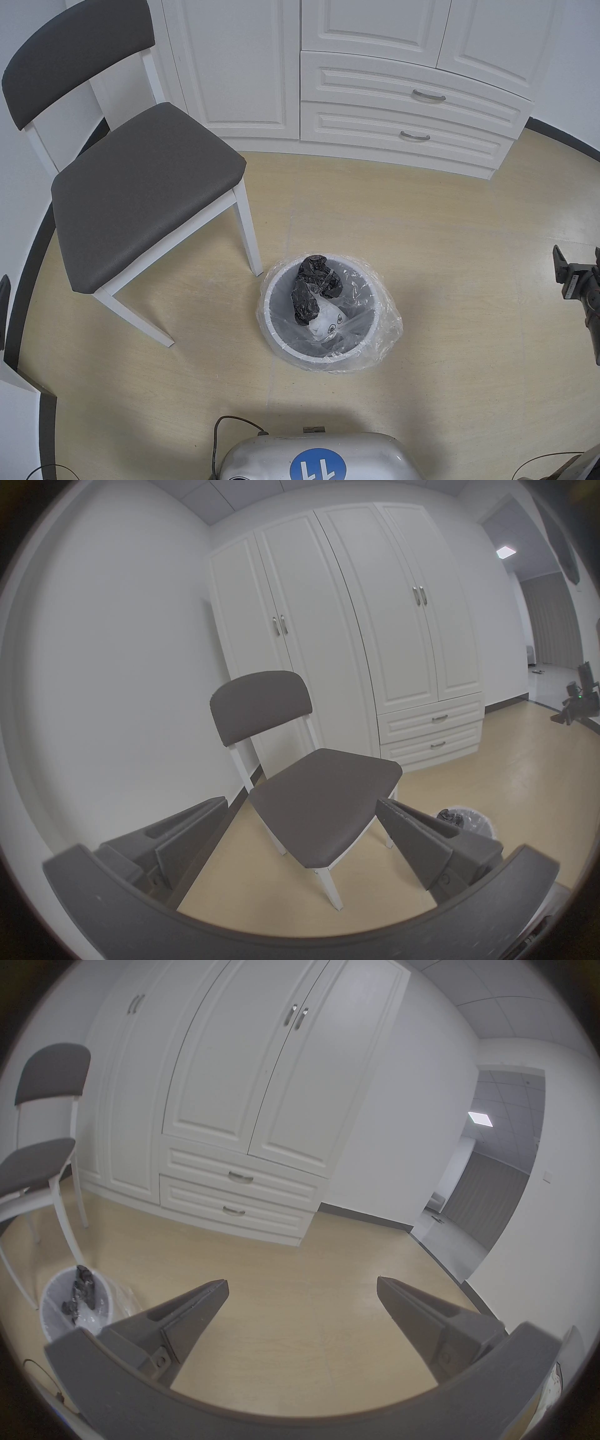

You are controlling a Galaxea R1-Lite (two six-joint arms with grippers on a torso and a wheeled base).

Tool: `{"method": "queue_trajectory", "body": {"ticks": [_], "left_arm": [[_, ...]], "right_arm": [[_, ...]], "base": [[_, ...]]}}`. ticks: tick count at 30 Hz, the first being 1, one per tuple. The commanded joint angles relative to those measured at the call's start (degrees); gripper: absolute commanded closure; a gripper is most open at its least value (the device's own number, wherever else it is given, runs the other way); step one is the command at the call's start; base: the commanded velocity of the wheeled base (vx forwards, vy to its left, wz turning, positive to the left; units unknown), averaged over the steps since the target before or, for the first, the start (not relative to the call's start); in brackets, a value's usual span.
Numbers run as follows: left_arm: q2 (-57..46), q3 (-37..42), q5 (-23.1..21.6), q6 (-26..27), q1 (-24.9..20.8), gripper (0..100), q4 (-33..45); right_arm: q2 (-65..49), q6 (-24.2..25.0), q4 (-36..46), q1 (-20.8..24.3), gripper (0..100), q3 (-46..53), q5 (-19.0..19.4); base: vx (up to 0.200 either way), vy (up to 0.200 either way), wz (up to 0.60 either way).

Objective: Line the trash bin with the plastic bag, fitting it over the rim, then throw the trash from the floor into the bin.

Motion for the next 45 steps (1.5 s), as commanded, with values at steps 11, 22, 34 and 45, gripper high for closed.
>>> {"method": "queue_trajectory", "body": {"ticks": [11,22,34,45], "left_arm": [[-21.9,-6.5,0.1,-1.4,4.3,0,16.6],[-31.4,-17.8,0.1,-1.1,4.3,0,34.3],[-32.3,-7.4,2.3,-7.5,3.8,0,35.7],[-32.3,18.1,-2.8,-12.8,3.9,0,20.3]], "right_arm": [[-73.6,3.3,54.0,-2.5,0,4.9,0.5],[-75.6,9.0,48.7,-2.3,0,13.1,1.6],[-75.6,12.9,53.4,-2.2,0,13.5,4.8],[-75.6,16.6,64.3,-2.3,0,13.5,5.9]], "base": [[0.000,0.000,0.00],[0.000,0.000,0.00],[0.000,0.000,0.00],[0.000,0.000,0.00]]}}
